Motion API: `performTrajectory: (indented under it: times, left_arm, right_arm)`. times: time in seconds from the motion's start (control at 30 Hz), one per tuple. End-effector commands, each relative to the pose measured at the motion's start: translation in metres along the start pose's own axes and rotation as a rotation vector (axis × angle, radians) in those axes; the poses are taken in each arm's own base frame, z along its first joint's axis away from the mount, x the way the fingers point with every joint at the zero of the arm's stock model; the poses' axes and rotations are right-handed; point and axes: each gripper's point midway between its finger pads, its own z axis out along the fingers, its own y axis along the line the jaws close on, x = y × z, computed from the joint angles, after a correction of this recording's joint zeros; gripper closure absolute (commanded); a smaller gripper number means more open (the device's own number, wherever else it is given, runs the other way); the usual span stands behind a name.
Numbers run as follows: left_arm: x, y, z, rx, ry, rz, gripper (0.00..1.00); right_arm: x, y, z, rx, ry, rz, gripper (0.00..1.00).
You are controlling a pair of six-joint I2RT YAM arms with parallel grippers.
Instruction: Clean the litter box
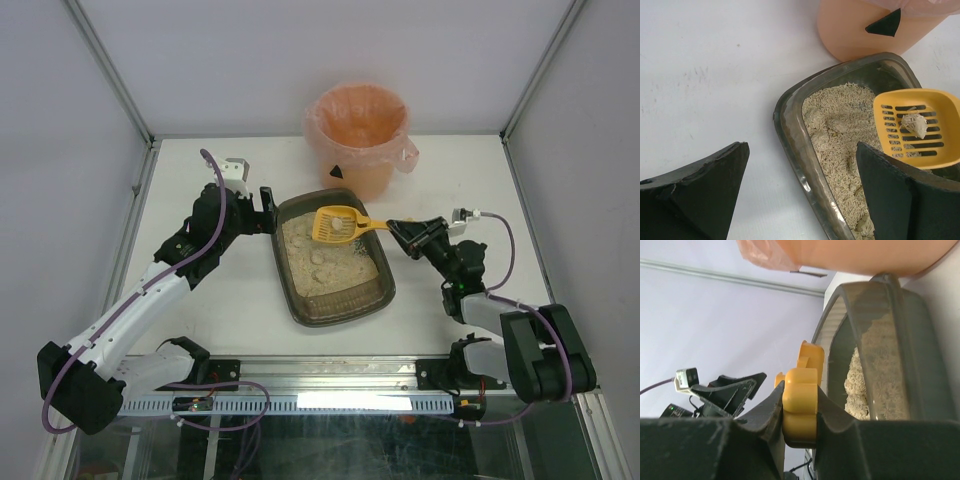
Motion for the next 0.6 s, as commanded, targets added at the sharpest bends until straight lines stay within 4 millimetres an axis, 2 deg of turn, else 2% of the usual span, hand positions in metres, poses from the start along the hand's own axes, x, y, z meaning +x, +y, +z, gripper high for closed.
performTrajectory:
  times: [0.0,0.03,0.07,0.17,0.27,0.3,0.37,0.43,0.5,0.57]
  left_arm:
    - [-0.02,0.006,-0.004,-0.022,-0.072,0.012,0.07]
    - [-0.02,0.006,-0.004,-0.022,-0.073,0.013,0.07]
    - [-0.02,0.006,-0.003,-0.023,-0.072,0.012,0.07]
    - [-0.017,0.006,-0.002,-0.02,-0.063,0.013,0.07]
    - [-0.019,0.005,-0.001,-0.016,-0.065,0.016,0.08]
    - [-0.019,0.005,-0.001,-0.018,-0.064,0.016,0.07]
    - [-0.017,0.007,-0.002,-0.024,-0.063,0.015,0.07]
    - [-0.018,0.008,-0.002,-0.03,-0.066,0.017,0.07]
    - [-0.019,0.007,-0.002,-0.028,-0.068,0.018,0.07]
    - [-0.017,0.007,-0.002,-0.027,-0.064,0.017,0.07]
  right_arm:
    - [-0.012,0.022,0.001,-0.082,-0.022,-0.017,1.0]
    - [-0.019,0.018,-0.001,-0.066,-0.052,0.001,1.0]
    - [-0.018,0.022,-0.001,-0.081,-0.043,-0.001,1.0]
    - [0.001,0.037,0.005,-0.142,0.038,-0.023,1.0]
    - [-0.022,0.014,-0.003,-0.073,-0.053,0.028,1.0]
    - [-0.018,0.016,-0.003,-0.079,-0.037,0.031,1.0]
    - [-0.001,0.032,0.002,-0.135,0.037,0.005,1.0]
    - [-0.007,0.032,0.002,-0.142,0.018,0.0,1.0]
    - [-0.023,0.015,-0.003,-0.08,-0.05,0.039,1.0]
    - [-0.016,0.024,0.001,-0.106,-0.013,0.019,1.0]
